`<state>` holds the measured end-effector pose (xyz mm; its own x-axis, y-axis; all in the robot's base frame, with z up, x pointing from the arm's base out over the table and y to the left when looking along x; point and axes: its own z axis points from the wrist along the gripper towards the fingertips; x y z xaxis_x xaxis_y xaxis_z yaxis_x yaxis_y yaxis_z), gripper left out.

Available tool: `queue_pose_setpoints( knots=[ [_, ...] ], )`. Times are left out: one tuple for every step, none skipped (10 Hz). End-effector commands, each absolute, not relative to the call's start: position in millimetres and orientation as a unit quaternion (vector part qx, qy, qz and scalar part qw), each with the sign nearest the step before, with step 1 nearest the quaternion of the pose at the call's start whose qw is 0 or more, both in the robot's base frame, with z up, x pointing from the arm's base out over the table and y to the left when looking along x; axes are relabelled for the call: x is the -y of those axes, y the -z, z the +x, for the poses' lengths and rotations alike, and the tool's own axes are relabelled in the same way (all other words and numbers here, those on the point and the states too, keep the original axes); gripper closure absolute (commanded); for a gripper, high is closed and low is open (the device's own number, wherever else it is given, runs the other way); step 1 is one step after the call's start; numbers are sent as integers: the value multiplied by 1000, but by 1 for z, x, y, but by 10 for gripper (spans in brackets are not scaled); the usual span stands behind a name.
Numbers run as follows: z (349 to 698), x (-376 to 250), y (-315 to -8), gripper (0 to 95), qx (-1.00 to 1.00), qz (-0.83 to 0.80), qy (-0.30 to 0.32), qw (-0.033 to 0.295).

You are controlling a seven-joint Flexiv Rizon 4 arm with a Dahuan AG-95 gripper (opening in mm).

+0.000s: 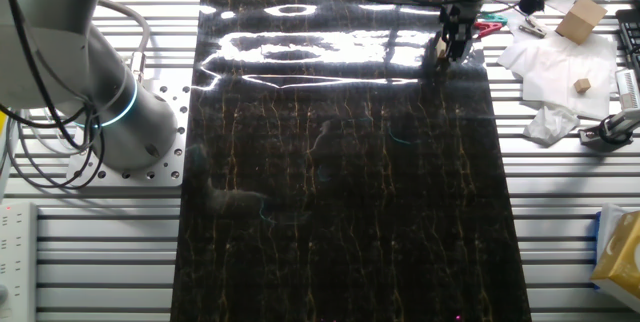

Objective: Use the gripper to push the small block from left to right

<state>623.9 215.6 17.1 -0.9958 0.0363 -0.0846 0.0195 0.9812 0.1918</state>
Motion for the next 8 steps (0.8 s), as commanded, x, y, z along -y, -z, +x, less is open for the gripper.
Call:
queue_pose_setpoints(
  knots=[
    [624, -220, -19, 190, -994, 17, -96, 44],
    [624, -224, -20, 190, -994, 20, -97, 43],
    [624, -228, -21, 190, -994, 23, -97, 43],
    [624, -231, -21, 190, -994, 26, -98, 42],
    [625, -236, -21, 190, -994, 31, -98, 43],
    [625, -239, -21, 190, -994, 33, -99, 43],
    [625, -243, -22, 190, -993, 38, -99, 42],
    [626, -247, -22, 190, -993, 40, -100, 42]
  ],
)
